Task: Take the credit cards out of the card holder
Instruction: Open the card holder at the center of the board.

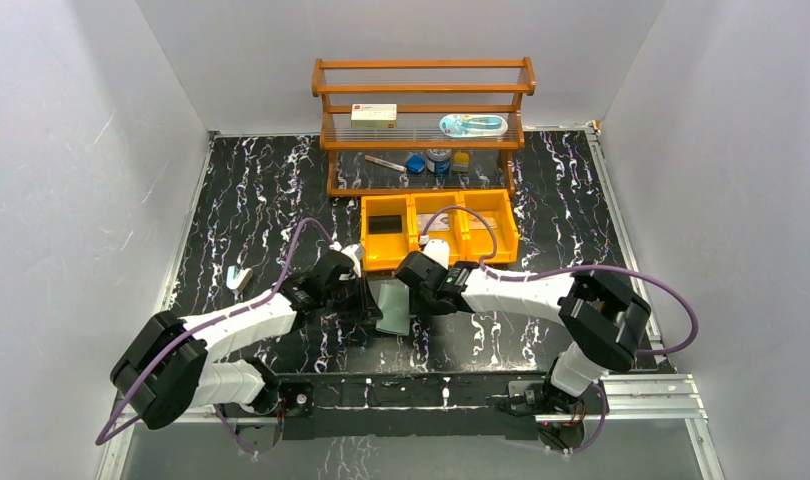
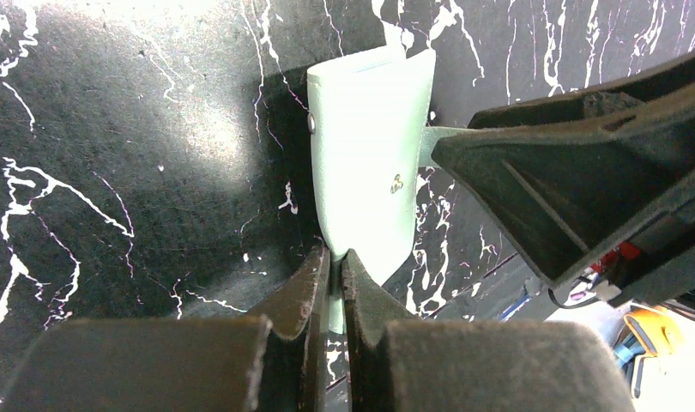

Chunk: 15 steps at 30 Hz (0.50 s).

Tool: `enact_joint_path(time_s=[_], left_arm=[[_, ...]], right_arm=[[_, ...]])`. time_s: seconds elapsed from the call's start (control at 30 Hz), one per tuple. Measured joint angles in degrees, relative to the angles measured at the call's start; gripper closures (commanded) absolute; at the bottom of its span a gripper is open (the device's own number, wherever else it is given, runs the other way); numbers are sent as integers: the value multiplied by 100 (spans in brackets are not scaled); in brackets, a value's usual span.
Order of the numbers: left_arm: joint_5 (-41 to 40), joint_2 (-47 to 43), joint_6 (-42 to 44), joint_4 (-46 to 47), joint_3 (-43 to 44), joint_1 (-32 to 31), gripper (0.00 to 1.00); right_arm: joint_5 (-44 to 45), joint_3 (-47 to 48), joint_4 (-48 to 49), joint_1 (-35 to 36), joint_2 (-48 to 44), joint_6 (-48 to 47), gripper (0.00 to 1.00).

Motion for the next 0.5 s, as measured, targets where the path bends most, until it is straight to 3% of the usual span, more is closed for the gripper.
enact_joint_path(time_s=[0.2, 0.33, 0.4, 0.5], left_arm=[[2, 2, 72, -15, 9, 0, 98], [-57, 2, 111, -131, 79, 0, 76], [-116, 2, 127, -153, 83, 0, 53], [-197, -13, 168, -188, 83, 0, 17]], right_arm=[[-385, -221, 365, -282, -35, 2, 72], [-619, -352, 590, -382, -92, -44, 90], [-715, -398, 695, -409, -105, -66, 100], [-824, -544, 879, -420, -216, -83, 100]])
